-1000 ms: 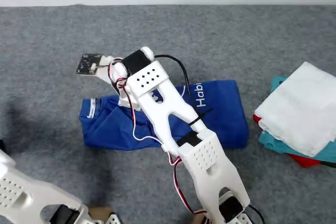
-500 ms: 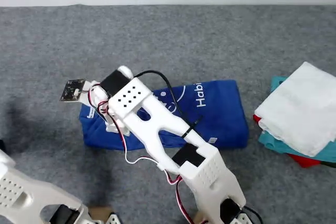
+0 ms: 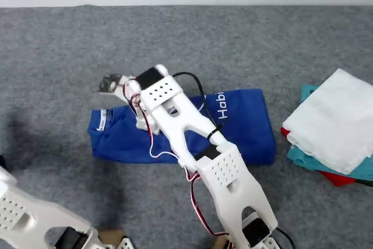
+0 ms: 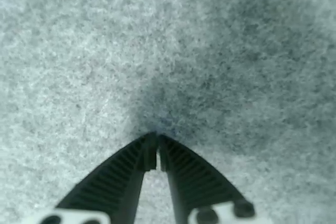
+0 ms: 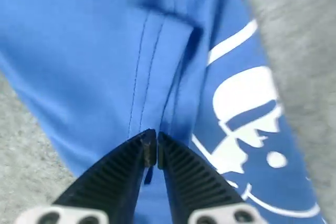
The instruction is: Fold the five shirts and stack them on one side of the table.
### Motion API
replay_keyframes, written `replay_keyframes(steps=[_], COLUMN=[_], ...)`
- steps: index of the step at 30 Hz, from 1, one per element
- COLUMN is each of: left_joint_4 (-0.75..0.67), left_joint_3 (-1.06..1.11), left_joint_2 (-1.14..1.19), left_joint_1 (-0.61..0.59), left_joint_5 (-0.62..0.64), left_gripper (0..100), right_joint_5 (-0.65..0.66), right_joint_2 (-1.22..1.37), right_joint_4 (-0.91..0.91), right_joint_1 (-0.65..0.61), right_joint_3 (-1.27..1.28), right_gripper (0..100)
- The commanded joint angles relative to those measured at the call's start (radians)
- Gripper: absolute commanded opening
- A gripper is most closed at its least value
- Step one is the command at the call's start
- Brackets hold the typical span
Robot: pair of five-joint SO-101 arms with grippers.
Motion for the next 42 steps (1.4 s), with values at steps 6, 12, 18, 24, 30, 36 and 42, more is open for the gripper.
replay_keyframes(steps=[6,12,18,24,30,36,42], left_joint_4=[0.046,0.198,0.336,0.468,0.509,0.508,0.506], left_joint_3=[-0.047,-0.047,-0.045,-0.045,0.018,0.148,0.203], left_joint_2=[-0.265,-0.483,-0.667,-0.795,-0.895,-1.007,-1.023], left_joint_1=[-0.064,-0.023,0.026,0.103,0.160,0.218,0.318], left_joint_5=[-0.023,-0.023,-0.023,-0.025,-0.021,-0.026,-0.023], left_gripper=[1,1,1,1,1,1,1], right_joint_5=[-0.037,-0.109,-0.227,-0.322,-0.422,-0.474,-0.479], right_joint_2=[-0.110,-0.163,-0.302,-0.467,-0.536,-0.521,-0.398], right_joint_4=[0.125,0.127,0.127,0.127,0.125,0.093,-0.022], right_joint_1=[0.027,0.073,0.159,0.294,0.456,0.562,0.647], right_joint_3=[-0.212,-0.110,0.034,0.186,0.347,0.437,0.436], right_gripper=[1.0,1.0,1.0,1.5,5.5,26.7,27.0])
